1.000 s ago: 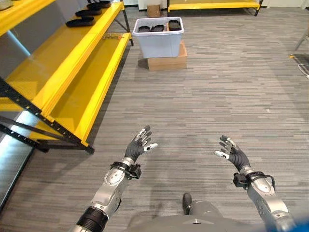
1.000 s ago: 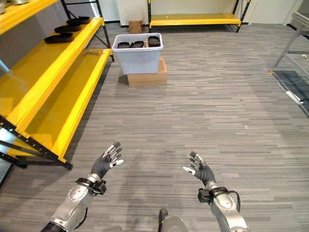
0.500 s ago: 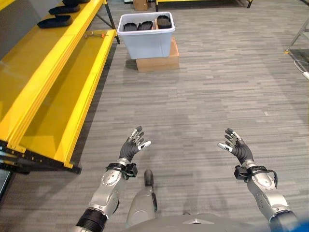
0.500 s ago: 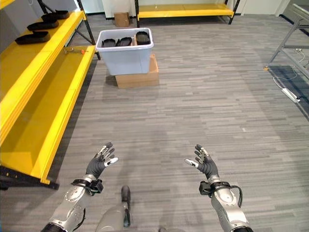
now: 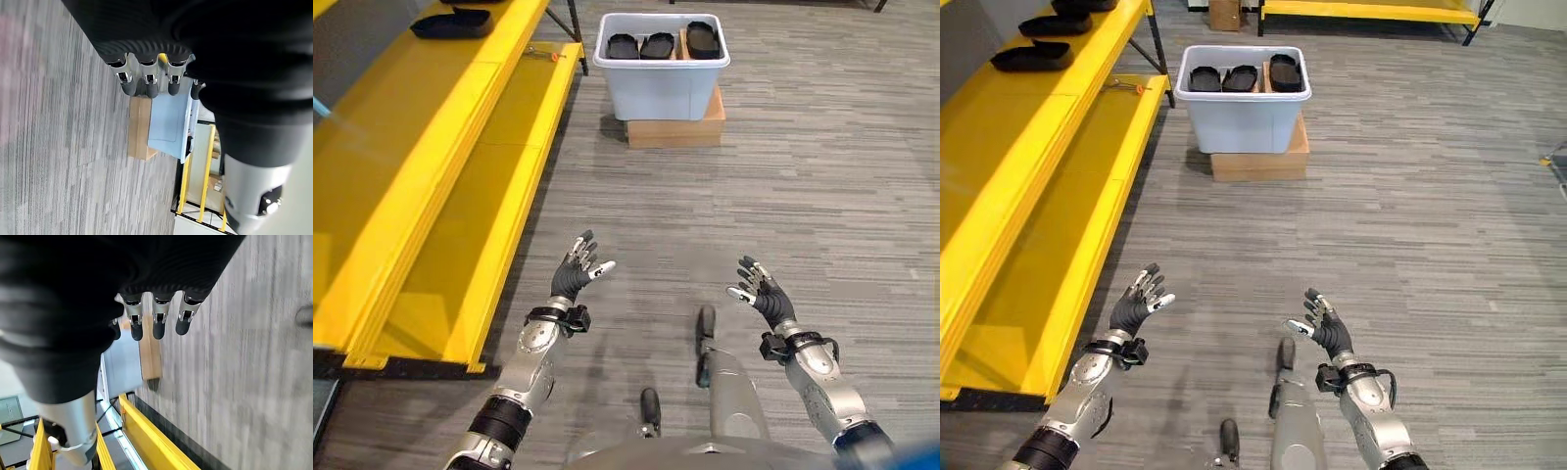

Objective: Move parts from the plastic box to the shelf.

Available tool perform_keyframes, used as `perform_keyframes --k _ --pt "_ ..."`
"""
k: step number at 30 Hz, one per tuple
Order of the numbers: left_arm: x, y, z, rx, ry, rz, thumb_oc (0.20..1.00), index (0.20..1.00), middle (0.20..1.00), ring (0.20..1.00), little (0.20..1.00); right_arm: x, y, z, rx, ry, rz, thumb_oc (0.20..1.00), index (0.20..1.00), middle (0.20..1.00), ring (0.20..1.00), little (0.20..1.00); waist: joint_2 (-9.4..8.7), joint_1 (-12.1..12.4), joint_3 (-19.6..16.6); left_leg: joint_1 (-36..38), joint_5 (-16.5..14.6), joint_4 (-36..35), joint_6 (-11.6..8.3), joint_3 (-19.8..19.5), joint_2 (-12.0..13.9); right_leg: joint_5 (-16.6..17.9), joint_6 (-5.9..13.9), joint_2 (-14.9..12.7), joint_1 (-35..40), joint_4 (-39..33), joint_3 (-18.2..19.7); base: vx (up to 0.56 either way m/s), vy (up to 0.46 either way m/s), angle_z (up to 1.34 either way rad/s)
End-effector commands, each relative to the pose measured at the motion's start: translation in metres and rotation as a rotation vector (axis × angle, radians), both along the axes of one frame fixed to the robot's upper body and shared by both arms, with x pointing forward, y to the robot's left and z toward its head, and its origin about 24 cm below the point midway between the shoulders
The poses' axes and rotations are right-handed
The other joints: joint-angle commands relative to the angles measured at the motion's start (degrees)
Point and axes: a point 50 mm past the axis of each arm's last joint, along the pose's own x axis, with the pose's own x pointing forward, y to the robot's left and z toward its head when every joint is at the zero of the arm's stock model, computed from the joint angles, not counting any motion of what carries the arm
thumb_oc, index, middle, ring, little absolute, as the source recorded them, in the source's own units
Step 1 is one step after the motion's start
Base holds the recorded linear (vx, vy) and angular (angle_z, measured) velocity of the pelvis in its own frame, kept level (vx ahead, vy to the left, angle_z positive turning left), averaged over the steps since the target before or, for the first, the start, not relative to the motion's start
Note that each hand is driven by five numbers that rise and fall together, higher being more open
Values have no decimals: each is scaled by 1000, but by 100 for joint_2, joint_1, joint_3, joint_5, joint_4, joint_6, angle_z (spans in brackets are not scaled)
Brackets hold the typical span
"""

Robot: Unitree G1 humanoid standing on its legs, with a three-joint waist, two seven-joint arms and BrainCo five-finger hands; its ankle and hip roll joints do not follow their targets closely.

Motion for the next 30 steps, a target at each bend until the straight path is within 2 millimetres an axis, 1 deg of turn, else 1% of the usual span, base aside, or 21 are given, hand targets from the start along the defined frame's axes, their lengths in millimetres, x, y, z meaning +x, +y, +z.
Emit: perform_keyframes --k 1,2,3,5,7,8,9,10,12,13,15,16,17,18,19,21,22,25,27,28,30 --pt "7 -7 23 -18 -138 -21 1000 1000 1000 1000 1000 20 -13 32 -48 -159 -20 1000 1000 1000 1000 1000 95 -98 -156 321 -494 241 -665 -116 812 823 374 -106 971 -72 242 793 -319 43" --pt "7 -11 23 -35 -140 -28 1000 1000 1000 1000 1000 19 -17 34 -46 -167 -34 1000 1000 1000 1000 1000 155 -161 -249 373 -463 458 -778 -129 971 726 280 -11 1061 110 160 652 -268 39" --pt "7 -11 23 -36 -140 -28 1000 1000 1000 1000 1000 19 -17 34 -46 -167 -34 1000 1000 1000 1000 1000 164 -167 -249 369 -472 469 -783 -135 981 718 277 -5 1062 117 150 341 -203 28" --pt "7 -12 24 -50 -143 -34 1000 1000 1000 1000 1000 20 -20 37 -51 -181 -36 1000 1000 1000 1000 1000 241 -215 -296 271 -158 978 -965 -144 1166 497 121 161 1123 358 83 237 -168 23" --pt "9 -13 24 -67 -144 -24 1000 1000 1000 1000 1000 22 -21 39 -52 -187 -35 1000 1000 1000 1000 1000 314 -198 -271 7 410 1911 -1092 -271 1354 249 -98 379 1255 474 96 281 -239 -18" --pt "8 -12 24 -69 -143 -18 1000 1000 1000 1000 1000 21 -21 40 -52 -192 -28 1000 1000 1000 1000 1000 279 -188 -275 -211 710 2436 -1099 -327 1392 143 -209 449 1362 457 137 383 -373 -47" --pt "6 -11 24 -72 -138 -13 1000 1000 1000 1000 1000 20 -22 38 -54 -186 -29 1000 1000 1000 1000 1000 171 -105 -200 -671 1273 3587 -1151 -359 1476 -8 -397 528 1640 386 228 363 -354 -35" --pt "6 -10 24 -75 -139 -9 1000 1000 1000 1000 1000 19 -24 37 -67 -179 -35 1000 1000 1000 1000 1000 89 -12 -127 -896 1246 3946 -1135 -339 1420 -95 -453 505 1794 337 218 362 -315 -1" --pt "4 -12 23 -88 -134 -8 1000 1000 1000 1000 1000 19 -28 38 -85 -176 -52 1000 1000 1000 1000 1000 38 152 23 -1536 817 3991 -1038 -124 1307 -197 -433 490 2144 237 294 258 -117 -15" --pt "4 -13 22 -90 -129 -11 1000 1000 1000 1000 1000 19 -30 38 -86 -175 -63 1000 1000 1000 1000 1000 11 219 35 -1896 717 3774 -988 -42 1190 -249 -414 477 2242 217 344 292 -37 -52" --pt "3 -13 21 -91 -125 -7 1000 1000 1000 1000 1000 18 -33 39 -88 -180 -78 1000 1000 1000 1000 1000 -14 295 16 -2242 659 2960 -901 103 1312 -377 -349 466 2423 228 411 373 17 -54" --pt "3 -14 19 -84 -120 -9 1000 1000 1000 1000 1000 16 -35 32 -93 -156 -95 1000 1000 1000 1000 1000 36 370 14 -2303 985 1759 -924 279 1530 -578 -343 531 2576 276 446 446 79 -56" --pt "2 -13 18 -81 -117 -9 1000 1000 1000 1000 1000 15 -35 30 -95 -149 -97 1000 1000 1000 1000 1000 71 436 19 -2268 1215 1265 -959 213 1544 -643 -338 587 2711 293 476 545 122 -50" --pt "2 -10 19 -74 -124 4 1000 1000 1000 1000 1000 15 -35 29 -103 -151 -99 1000 1000 1000 1000 1000 140 536 34 -2353 1567 404 -1031 84 1555 -802 -304 679 2938 264 539 413 88 -53" --pt "1 -10 18 -78 -122 4 1000 1000 1000 1000 1000 14 -35 29 -105 -148 -93 1000 1000 1000 1000 1000 162 553 22 -2219 1688 203 -1072 21 1561 -811 -303 697 3061 262 582 421 93 -37" --pt "0 -9 17 -69 -118 0 1000 1000 1000 1000 1000 12 -34 27 -110 -141 -83 1000 1000 1000 1000 1000 215 580 -24 -2140 1885 63 -1149 47 1540 -954 -293 755 3340 231 666 377 91 -28" --pt "-4 -8 15 -74 -110 4 1000 1000 1000 1000 1000 9 -33 26 -102 -136 -76 1000 1000 1000 1000 1000 228 575 -102 -2051 1692 107 -1064 54 1525 -1064 -261 718 3445 222 740 366 124 -37" --pt "-4 -9 16 -71 -117 1 1000 1000 1000 1000 1000 9 -30 25 -88 -136 -71 1000 1000 1000 1000 1000 217 584 -199 -2052 1708 174 -1001 98 1441 -1125 -221 596 3544 246 759 292 131 -44" --pt "0 -6 21 -61 -137 18 1000 1000 1000 1000 1000 14 -18 25 -55 -138 -53 1000 1000 1000 1000 1000 70 647 -383 -2183 1266 619 -771 247 1237 -1126 -15 221 3509 541 759 362 208 -17" --pt "0 -6 21 -61 -137 18 1000 1000 1000 1000 1000 14 -18 24 -54 -138 -53 1000 1000 1000 1000 1000 64 650 -388 -2192 1255 631 -767 254 1233 -1131 -11 214 3501 546 764 259 167 -5" --pt "1 -3 23 -52 -144 31 1000 1000 1000 1000 1000 16 -12 25 -48 -140 -37 1000 1000 1000 1000 1000 0 688 -430 -2154 1045 704 -616 338 1114 -862 116 72 3272 1077 781 186 151 6"
